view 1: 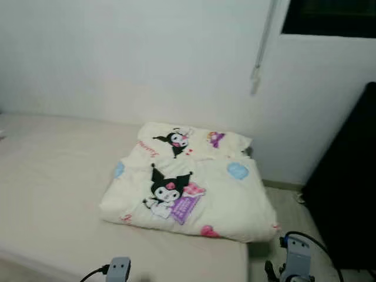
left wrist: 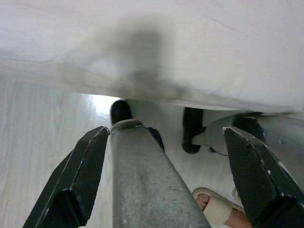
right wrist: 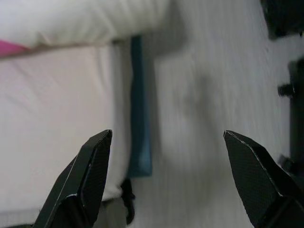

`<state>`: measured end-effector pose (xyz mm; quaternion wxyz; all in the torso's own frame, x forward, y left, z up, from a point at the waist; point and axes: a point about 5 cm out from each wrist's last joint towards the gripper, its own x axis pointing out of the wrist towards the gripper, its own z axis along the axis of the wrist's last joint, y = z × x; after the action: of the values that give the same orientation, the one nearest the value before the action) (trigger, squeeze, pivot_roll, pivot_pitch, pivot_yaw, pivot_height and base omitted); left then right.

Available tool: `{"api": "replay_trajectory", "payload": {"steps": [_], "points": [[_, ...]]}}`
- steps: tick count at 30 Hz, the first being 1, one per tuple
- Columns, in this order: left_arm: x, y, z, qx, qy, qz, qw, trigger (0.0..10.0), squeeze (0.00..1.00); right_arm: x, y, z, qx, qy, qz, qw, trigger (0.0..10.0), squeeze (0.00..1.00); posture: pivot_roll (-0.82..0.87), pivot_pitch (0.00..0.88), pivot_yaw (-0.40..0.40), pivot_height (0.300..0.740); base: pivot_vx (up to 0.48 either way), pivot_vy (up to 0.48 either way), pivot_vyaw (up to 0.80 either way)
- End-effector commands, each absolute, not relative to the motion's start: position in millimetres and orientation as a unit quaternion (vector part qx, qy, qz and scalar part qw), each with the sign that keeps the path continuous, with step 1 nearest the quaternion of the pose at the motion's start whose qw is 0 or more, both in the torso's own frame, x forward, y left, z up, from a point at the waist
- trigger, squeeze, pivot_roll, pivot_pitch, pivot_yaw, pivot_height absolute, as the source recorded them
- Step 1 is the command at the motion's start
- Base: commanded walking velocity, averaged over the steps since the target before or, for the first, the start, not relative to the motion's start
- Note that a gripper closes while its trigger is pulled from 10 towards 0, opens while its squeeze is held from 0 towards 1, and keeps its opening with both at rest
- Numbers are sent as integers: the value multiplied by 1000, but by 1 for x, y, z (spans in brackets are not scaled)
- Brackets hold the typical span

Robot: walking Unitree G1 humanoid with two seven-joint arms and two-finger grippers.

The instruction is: Clean up the room

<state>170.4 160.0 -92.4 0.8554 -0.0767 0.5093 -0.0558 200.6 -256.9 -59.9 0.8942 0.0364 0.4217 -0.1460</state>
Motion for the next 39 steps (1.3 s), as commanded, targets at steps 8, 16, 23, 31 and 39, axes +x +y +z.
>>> {"api": "replay_trajectory", "payload": {"steps": [8,16,23,31,39], "points": [[174,180,-89,-66,511,-25,857,10000,0,159,-222,-91,38,514,-110,850,10000,0,23,0,21,731,0,0,0],[175,182,-89,-49,515,-31,855,10000,0,143,-216,-98,27,541,-99,835,10000,0,38,1,29,731,-197,0,0],[177,184,-88,-51,508,-8,860,10000,0,141,-214,-99,24,546,-96,832,10000,0,19,0,3,731,-111,0,0],[160,185,-95,-55,527,4,848,10000,0,132,-217,-102,26,553,-108,826,10000,0,16,0,-16,731,0,0,0],[140,186,-103,-39,557,-5,829,10000,0,117,-215,-107,13,568,-100,817,10000,0,-9,0,-16,731,0,0,0]]}}
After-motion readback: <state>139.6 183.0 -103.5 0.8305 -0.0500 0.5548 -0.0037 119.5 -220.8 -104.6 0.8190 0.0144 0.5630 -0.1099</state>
